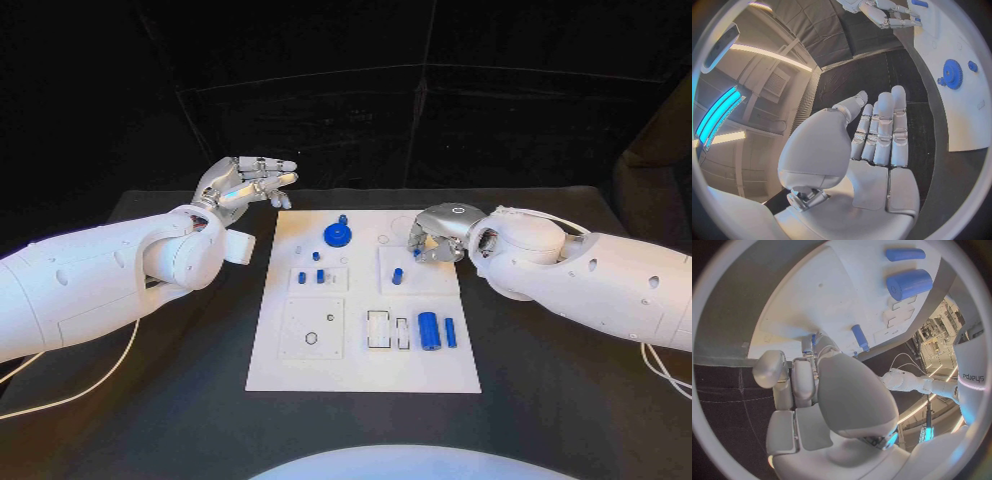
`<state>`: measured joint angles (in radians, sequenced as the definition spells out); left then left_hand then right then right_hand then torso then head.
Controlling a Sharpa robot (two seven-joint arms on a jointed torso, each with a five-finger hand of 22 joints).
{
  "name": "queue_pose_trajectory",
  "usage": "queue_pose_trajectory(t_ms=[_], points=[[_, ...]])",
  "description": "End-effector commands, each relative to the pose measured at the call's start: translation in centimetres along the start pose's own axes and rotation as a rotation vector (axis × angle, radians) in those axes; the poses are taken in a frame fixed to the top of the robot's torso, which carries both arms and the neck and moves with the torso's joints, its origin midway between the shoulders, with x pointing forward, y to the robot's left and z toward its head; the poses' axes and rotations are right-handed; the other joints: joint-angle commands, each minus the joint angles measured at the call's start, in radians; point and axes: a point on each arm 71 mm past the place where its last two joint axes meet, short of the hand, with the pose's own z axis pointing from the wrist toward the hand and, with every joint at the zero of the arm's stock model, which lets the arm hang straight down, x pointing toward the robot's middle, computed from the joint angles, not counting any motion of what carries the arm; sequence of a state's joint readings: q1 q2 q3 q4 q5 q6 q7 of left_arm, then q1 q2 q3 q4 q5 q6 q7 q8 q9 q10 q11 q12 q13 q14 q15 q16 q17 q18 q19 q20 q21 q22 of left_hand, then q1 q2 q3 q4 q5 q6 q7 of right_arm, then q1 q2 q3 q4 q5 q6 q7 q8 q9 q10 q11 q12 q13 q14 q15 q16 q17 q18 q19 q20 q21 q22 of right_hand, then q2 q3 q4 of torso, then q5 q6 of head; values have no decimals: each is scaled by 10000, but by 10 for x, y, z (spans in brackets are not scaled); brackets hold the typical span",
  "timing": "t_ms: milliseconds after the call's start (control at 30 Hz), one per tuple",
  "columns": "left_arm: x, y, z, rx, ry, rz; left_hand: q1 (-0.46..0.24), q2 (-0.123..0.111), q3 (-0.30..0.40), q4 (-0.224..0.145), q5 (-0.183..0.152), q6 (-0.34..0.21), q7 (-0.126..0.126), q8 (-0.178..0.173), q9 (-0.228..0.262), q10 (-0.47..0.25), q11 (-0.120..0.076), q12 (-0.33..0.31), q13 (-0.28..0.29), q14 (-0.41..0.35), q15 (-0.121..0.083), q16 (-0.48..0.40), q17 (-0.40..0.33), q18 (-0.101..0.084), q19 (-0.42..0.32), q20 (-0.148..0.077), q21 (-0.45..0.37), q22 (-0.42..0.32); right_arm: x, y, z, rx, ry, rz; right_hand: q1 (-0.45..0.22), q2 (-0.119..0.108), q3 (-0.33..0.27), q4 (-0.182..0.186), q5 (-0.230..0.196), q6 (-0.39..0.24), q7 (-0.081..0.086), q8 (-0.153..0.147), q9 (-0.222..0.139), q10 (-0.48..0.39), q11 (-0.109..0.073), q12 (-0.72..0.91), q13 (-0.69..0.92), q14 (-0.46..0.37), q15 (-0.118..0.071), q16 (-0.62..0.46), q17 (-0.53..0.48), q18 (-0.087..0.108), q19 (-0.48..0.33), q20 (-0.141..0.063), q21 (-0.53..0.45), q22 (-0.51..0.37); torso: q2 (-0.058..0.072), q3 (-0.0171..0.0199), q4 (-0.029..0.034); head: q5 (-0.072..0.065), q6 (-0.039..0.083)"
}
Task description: Assemble the parts on the task board
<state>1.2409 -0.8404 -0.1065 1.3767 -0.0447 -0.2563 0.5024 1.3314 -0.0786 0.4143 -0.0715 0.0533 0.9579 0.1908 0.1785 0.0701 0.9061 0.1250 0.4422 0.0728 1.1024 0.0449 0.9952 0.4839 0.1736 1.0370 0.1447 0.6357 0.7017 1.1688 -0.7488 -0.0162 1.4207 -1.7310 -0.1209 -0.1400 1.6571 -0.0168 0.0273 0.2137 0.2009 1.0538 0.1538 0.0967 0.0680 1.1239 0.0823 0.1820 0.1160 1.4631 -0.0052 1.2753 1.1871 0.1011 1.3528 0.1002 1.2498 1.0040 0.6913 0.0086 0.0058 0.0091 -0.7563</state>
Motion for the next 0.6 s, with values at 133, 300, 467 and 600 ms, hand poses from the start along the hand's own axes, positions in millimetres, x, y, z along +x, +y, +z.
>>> queue_pose_trajectory(t_ms=[133,300,467,600], points=[[-1,-2,0,129,16,-176,29,117,-56,-31,15,74,-15,55,-8,76,3,79,8,-78,-19,-57,-35,99,-37,-2,-33,-18,7,2,1,-28,478,-121,257,12,500,-91,-255,211,-45,-85,10,235,-26,-94,-157,385,-10,107,49,36,69,-10,102,71,1,1,-3,20,-26],[-2,-1,0,87,34,-186,70,109,-47,-71,15,66,-14,63,-10,58,4,89,-1,-92,-24,-62,-61,99,-42,-8,-39,-21,8,2,2,24,460,-128,378,39,1140,-265,-616,342,-53,-124,13,391,-43,-167,-295,350,-28,-58,-202,21,106,-28,168,165,-9,0,-2,7,-46],[-2,-1,0,69,23,-181,78,105,-46,-80,15,65,-13,65,-11,51,5,90,-3,-98,-24,-64,-68,99,-44,-10,-41,-21,7,1,1,111,218,-115,348,29,1774,-455,-861,558,-92,-107,30,624,-95,-178,-368,362,-78,-50,-237,0,168,-67,265,305,-2,3,0,0,-49],[-3,-1,0,58,15,-176,103,106,-38,-105,16,64,-12,74,-12,34,8,95,-10,-114,-24,-71,-89,97,-51,-14,-45,-22,5,2,0,104,-56,-75,193,-81,2390,-643,-896,656,-104,-146,23,744,-101,-235,-433,364,-108,-38,-267,-15,203,-100,325,385,-10,5,2,1,-56]])
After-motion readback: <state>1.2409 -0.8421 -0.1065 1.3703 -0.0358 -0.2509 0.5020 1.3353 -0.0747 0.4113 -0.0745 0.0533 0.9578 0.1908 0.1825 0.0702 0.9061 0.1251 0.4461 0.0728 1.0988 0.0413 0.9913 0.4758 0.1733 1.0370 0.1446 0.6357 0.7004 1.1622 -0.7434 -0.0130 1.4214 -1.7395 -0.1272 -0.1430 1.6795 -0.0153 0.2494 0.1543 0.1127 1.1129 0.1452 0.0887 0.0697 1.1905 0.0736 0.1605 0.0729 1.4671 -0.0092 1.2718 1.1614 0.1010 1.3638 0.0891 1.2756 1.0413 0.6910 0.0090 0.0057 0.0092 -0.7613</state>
